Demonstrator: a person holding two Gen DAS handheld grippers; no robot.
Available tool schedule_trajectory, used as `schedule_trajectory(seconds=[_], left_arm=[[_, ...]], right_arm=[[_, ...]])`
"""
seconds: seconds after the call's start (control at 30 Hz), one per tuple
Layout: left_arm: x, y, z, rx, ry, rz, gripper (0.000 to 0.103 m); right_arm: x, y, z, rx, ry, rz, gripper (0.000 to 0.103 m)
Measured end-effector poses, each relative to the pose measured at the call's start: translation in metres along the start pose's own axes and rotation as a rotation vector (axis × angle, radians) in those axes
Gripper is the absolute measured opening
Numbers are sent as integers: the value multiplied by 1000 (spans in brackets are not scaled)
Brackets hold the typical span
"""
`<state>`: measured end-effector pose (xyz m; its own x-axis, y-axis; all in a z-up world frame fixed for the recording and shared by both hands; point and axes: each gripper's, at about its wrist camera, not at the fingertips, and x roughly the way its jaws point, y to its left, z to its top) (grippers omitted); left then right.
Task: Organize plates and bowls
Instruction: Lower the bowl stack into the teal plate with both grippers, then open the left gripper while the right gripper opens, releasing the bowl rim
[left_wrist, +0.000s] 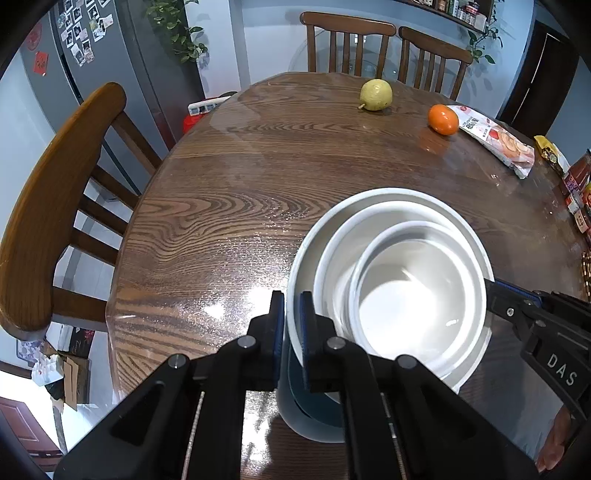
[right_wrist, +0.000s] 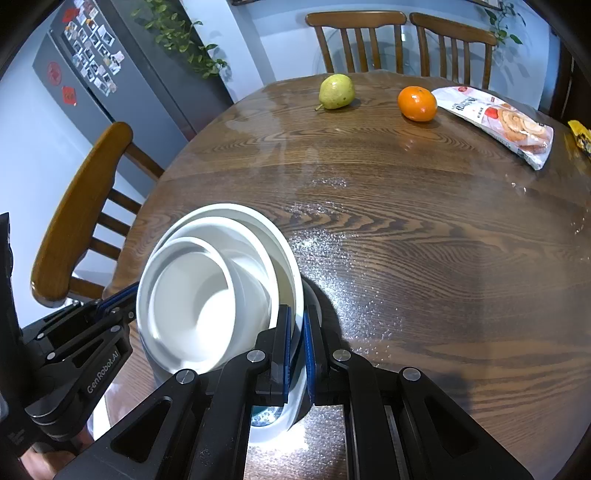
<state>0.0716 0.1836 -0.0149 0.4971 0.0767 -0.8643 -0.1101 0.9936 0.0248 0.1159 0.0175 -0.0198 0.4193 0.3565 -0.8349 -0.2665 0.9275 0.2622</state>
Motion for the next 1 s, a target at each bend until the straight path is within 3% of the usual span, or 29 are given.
schedule_trajectory(seconds=[0.4, 1.0], left_arm=[[0, 3, 1, -12, 9, -3, 8], [-3, 14, -3, -51, 18, 7, 33]], right_arm=[[-2, -1, 0, 13, 0, 17, 10], [-2, -3, -1, 37, 12, 27, 10]])
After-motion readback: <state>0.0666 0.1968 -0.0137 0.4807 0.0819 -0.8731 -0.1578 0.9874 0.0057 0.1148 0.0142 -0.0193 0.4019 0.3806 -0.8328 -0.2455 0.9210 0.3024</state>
